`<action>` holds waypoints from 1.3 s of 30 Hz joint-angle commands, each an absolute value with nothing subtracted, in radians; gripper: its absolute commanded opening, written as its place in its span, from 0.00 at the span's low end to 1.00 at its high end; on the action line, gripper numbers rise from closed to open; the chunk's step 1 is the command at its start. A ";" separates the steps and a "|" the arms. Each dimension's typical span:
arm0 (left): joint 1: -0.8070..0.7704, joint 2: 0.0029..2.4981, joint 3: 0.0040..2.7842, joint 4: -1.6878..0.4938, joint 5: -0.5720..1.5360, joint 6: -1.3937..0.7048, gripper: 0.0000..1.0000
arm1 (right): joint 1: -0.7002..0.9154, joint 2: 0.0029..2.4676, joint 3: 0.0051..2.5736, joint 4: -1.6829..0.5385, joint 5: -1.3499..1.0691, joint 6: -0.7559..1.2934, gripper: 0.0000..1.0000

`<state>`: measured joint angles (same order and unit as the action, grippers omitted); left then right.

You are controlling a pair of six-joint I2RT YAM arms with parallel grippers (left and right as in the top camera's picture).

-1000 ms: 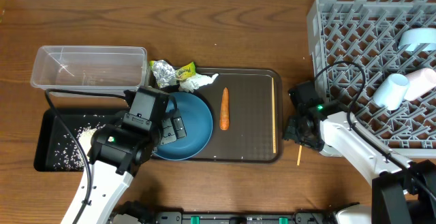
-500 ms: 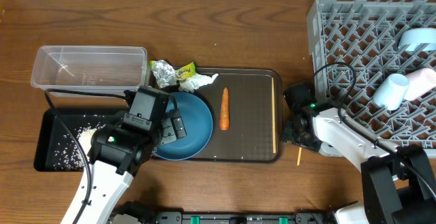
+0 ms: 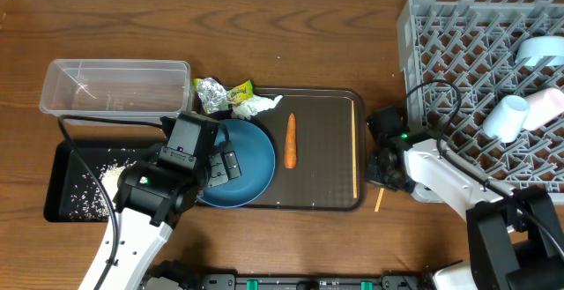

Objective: Sort waste into correct bins and load items into the dishwasher rack

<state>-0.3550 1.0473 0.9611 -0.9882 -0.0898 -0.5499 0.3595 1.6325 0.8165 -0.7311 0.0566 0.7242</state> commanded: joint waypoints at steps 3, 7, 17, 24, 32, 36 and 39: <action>-0.352 1.045 0.973 -0.991 -0.109 -0.548 0.98 | 0.367 1.661 0.881 -0.766 0.062 0.723 0.01; -0.352 1.045 0.973 -0.991 -0.109 -0.548 0.98 | 0.367 1.661 0.965 -0.833 0.063 0.707 0.01; -0.352 1.045 0.973 -0.991 -0.109 -0.547 0.98 | 0.320 1.638 1.352 -0.978 0.022 0.495 0.01; -0.352 1.045 0.973 -0.991 -0.109 -0.548 0.98 | 0.162 1.638 1.585 -0.941 0.074 0.236 0.01; -0.352 1.045 0.973 -0.991 -0.109 -0.547 0.98 | -0.006 1.649 1.579 -0.803 0.029 0.027 0.01; -0.352 1.045 0.973 -0.991 -0.109 -0.548 0.98 | -0.052 1.690 1.573 -0.730 -0.072 0.028 0.01; -0.352 1.045 0.973 -0.991 -0.109 -0.548 0.98 | -0.060 1.746 1.573 -0.695 -0.079 0.028 0.01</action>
